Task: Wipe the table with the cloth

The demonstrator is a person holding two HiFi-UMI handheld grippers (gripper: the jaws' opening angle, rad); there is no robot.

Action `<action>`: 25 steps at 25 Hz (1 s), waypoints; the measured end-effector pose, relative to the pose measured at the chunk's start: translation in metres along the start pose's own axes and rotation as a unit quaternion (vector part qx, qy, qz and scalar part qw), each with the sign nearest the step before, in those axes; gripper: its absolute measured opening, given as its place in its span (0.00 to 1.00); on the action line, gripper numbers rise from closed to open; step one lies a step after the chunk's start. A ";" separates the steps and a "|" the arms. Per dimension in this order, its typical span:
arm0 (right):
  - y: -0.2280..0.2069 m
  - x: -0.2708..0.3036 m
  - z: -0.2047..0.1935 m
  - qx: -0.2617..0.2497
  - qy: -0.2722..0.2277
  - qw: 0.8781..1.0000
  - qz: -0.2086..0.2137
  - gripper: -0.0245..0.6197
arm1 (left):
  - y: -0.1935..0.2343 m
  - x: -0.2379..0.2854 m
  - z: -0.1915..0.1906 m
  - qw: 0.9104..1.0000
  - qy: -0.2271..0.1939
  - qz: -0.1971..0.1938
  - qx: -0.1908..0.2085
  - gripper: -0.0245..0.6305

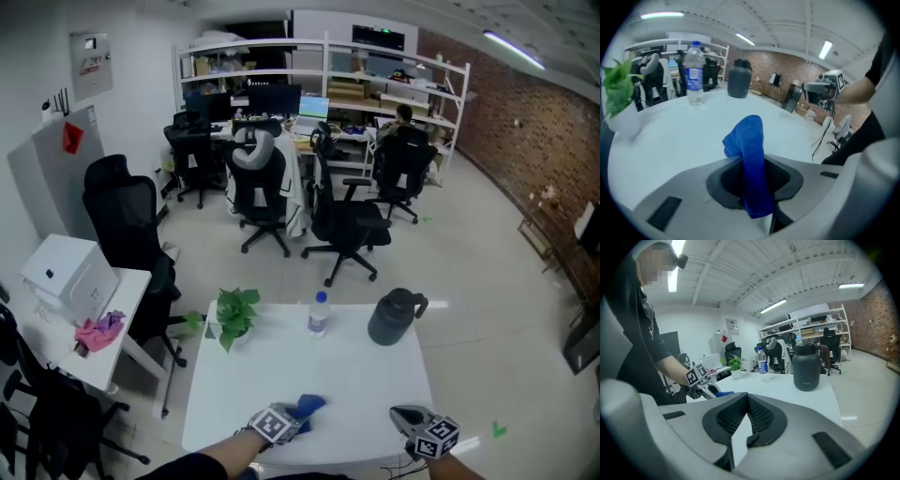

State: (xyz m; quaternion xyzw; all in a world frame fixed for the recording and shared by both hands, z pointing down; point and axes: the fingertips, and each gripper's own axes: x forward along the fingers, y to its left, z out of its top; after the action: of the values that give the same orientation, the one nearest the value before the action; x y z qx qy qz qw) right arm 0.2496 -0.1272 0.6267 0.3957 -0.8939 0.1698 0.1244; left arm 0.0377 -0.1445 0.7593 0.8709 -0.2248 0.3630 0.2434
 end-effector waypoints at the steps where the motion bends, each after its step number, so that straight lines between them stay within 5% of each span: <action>1: -0.001 -0.001 0.003 -0.002 -0.003 1.000 -0.003 0.06 | 0.010 -0.016 0.001 0.999 -0.023 0.012 -0.022 0.17; 5: -0.001 -0.002 0.019 -0.013 -0.010 1.000 -0.009 0.06 | 0.053 -0.079 -0.019 0.991 -0.074 0.078 -0.083 0.17; 14: 0.017 0.008 0.022 -0.025 0.008 1.000 -0.002 0.06 | 0.145 -0.202 -0.174 0.949 -0.054 0.253 -0.181 0.17; 18: 0.018 0.011 0.019 -0.026 0.018 0.999 -0.009 0.06 | 0.163 -0.200 -0.213 0.943 -0.007 0.273 -0.192 0.18; 25: 0.023 0.009 0.028 -0.035 0.016 0.999 -0.015 0.06 | 0.166 -0.193 -0.223 0.950 0.011 0.254 -0.181 0.24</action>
State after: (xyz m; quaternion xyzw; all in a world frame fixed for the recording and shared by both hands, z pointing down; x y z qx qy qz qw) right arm 0.2240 -0.1295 0.5994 0.4013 -0.8915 0.1424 0.1548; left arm -0.2961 -0.1018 0.7967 0.7225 -0.4977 0.3754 0.2991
